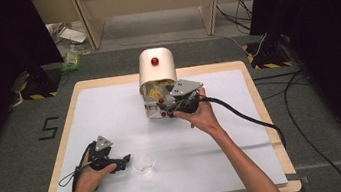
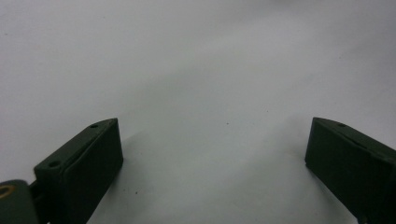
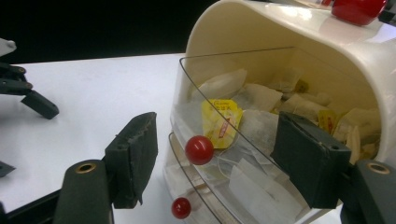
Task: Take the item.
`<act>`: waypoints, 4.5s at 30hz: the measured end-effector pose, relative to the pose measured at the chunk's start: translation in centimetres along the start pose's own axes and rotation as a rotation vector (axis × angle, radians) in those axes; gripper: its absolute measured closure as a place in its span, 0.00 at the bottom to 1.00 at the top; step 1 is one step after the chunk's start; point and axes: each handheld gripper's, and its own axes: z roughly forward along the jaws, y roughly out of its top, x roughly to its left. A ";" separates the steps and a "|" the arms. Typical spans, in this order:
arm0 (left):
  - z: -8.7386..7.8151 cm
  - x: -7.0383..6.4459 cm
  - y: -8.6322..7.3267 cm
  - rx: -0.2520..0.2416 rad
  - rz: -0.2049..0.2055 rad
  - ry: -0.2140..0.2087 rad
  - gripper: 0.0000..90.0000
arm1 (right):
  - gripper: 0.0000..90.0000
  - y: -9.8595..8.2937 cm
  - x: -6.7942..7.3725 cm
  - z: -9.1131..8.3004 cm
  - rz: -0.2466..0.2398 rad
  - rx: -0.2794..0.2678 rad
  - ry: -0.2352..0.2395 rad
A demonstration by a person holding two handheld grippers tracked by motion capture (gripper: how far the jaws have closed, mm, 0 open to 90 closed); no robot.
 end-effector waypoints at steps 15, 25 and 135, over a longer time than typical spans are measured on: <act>0.0 0.0 0.0 0.000 0.001 0.000 0.03 | 0.35 -0.4 2.5 -2.1 -0.020 0.021 0.030; 0.0 0.0 0.0 0.001 0.003 0.000 0.04 | 0.37 -0.5 3.3 -2.9 -0.034 0.012 0.020; 0.0 0.0 0.0 -0.001 -0.001 -0.001 0.04 | 0.94 1.9 -1.2 -0.4 0.080 0.177 0.208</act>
